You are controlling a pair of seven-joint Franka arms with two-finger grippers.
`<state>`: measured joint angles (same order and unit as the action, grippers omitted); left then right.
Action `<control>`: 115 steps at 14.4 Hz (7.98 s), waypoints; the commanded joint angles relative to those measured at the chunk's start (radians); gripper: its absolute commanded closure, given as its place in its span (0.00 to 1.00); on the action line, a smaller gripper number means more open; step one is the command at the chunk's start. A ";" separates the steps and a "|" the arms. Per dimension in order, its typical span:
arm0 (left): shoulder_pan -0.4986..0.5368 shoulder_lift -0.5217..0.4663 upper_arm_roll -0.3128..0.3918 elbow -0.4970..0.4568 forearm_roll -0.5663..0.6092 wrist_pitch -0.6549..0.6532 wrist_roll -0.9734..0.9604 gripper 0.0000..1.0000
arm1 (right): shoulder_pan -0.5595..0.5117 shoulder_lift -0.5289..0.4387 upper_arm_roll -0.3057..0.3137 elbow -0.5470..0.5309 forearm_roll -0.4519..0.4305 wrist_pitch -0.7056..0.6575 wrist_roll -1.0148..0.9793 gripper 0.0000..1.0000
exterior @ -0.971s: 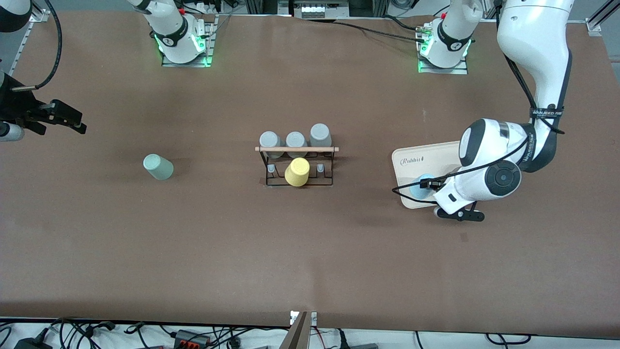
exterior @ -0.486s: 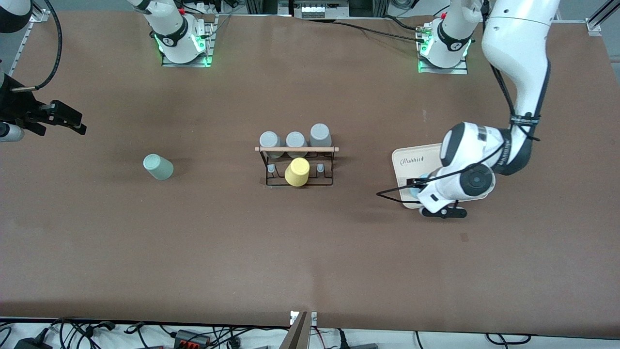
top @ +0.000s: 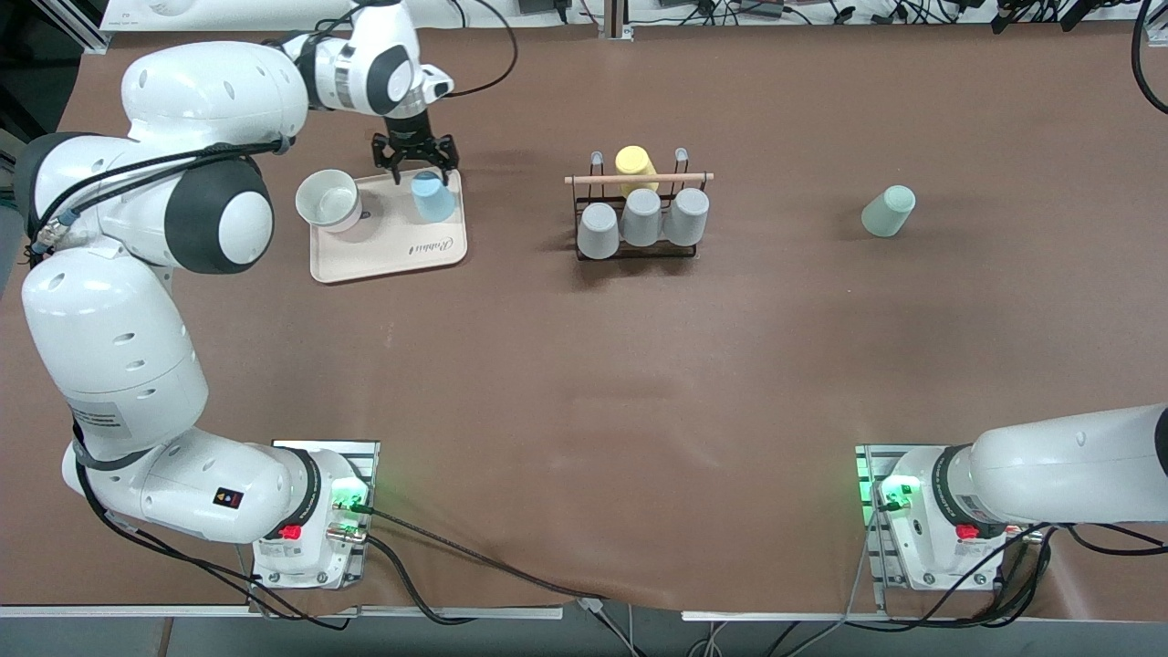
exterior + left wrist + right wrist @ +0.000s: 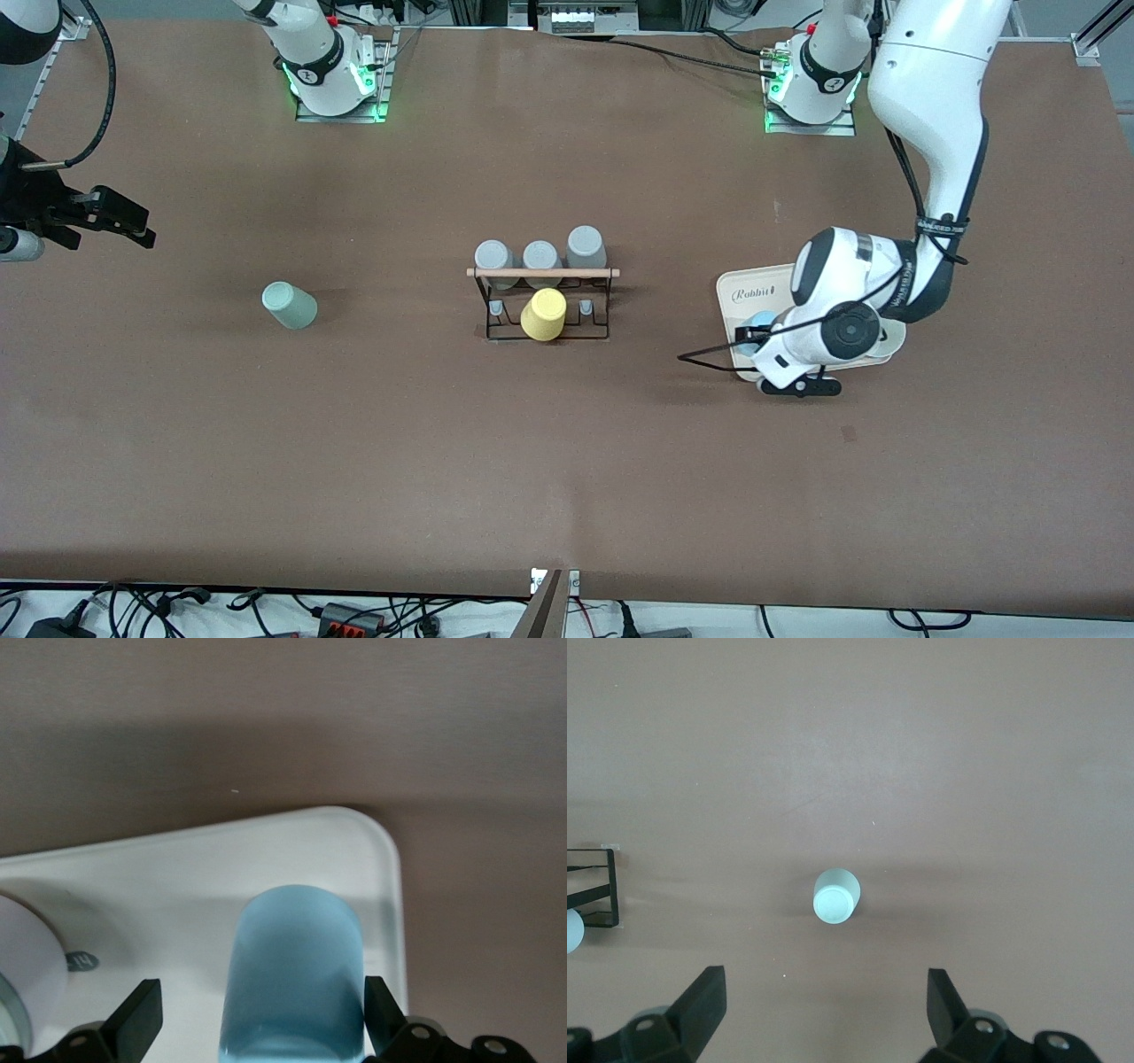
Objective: Hang scattered cups on rack with three cups
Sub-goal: 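Close the left gripper on the light blue cup and lift it, then carry the light blue cup to the rack beside the yellow cup, then release the cup and withdraw the left gripper while the right gripper reaches out, then lower the right gripper around the teal cup on the table, then close the right gripper on the teal cup and lift it, then carry the teal cup to the rack beside the yellow cup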
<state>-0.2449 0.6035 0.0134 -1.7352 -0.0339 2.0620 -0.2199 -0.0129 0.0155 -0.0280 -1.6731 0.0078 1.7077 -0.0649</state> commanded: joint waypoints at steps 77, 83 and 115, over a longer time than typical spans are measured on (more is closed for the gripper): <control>0.197 -0.557 -0.089 0.039 0.026 -0.316 0.087 0.00 | 0.071 0.354 -0.017 -0.384 -0.058 0.550 0.026 0.00; 0.199 -0.562 -0.081 0.051 0.028 -0.325 0.070 0.00 | 0.079 0.351 -0.015 -0.422 -0.058 0.540 0.056 0.00; 0.200 -0.564 -0.079 0.060 0.028 -0.365 0.060 0.00 | 0.496 0.534 0.102 0.342 0.049 0.168 0.600 0.82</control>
<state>-0.0483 0.0552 -0.0640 -1.6775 -0.0280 1.7110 -0.1562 0.4517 0.5198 0.0795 -1.3666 0.0524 1.8751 0.4996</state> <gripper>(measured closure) 0.000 0.344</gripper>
